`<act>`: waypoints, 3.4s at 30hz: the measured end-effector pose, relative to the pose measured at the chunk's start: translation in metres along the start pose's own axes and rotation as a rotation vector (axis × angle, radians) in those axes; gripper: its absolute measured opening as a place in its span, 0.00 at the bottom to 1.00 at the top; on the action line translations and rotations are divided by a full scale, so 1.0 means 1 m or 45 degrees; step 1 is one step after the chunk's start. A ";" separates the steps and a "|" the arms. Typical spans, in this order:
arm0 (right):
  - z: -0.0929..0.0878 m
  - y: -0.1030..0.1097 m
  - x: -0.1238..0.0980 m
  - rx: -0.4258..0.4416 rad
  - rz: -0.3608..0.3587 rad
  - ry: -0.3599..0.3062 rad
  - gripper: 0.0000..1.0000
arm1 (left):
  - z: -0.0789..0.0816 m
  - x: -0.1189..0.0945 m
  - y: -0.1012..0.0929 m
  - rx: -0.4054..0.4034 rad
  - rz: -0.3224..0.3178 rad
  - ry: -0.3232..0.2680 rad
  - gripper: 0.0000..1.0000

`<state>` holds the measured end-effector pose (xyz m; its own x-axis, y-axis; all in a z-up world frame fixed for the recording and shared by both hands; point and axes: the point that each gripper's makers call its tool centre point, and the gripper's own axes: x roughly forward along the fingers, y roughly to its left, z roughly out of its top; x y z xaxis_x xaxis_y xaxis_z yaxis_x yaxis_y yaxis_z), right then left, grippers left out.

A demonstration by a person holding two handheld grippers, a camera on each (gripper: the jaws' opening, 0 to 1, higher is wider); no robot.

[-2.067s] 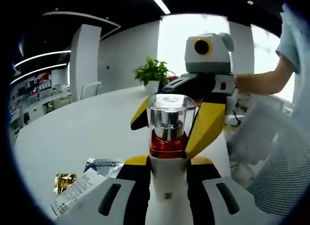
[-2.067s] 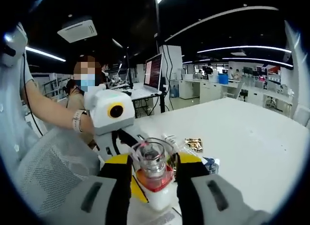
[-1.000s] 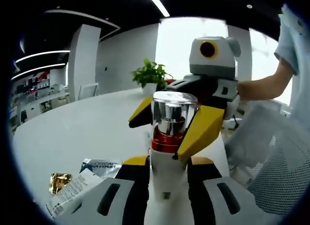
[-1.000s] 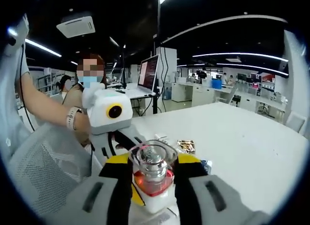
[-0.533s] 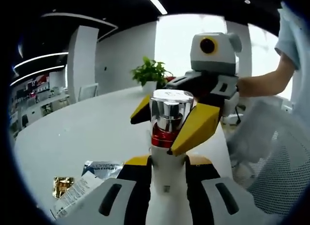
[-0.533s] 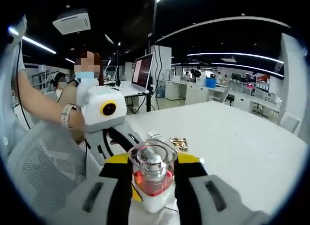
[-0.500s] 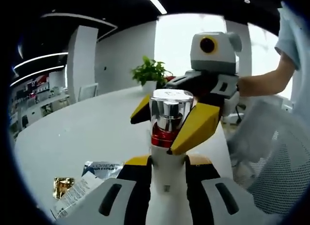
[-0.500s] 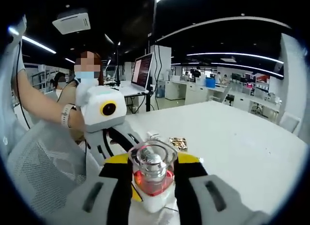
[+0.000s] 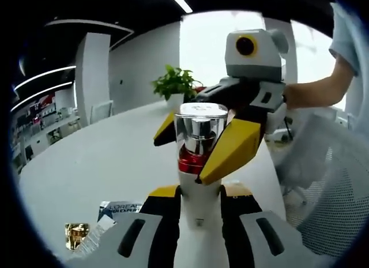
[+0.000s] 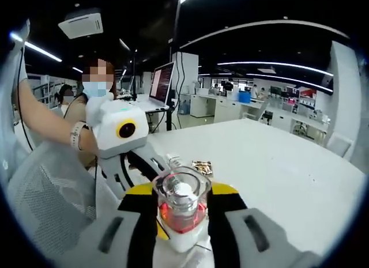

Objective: Arrange the skincare products in the storage area until every visible bottle or jar stands upright without overlapping.

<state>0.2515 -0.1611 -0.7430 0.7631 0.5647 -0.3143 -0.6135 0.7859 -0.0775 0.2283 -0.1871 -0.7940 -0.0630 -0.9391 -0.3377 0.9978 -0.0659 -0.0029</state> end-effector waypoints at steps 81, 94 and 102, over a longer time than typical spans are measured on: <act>-0.017 -0.030 -0.033 0.145 -0.200 0.104 0.77 | 0.008 0.012 0.000 -0.073 -0.103 0.092 0.56; -0.016 -0.027 -0.056 0.137 -0.264 0.074 0.89 | -0.010 -0.016 -0.003 -0.102 0.056 0.237 0.81; -0.028 -0.022 -0.064 0.099 -0.290 0.146 1.00 | -0.012 -0.035 -0.001 -0.161 0.126 0.261 0.97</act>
<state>0.2101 -0.2219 -0.7476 0.8489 0.3426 -0.4025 -0.4080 0.9089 -0.0868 0.2296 -0.1505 -0.7939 0.0274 -0.8500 -0.5261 0.9943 0.0775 -0.0734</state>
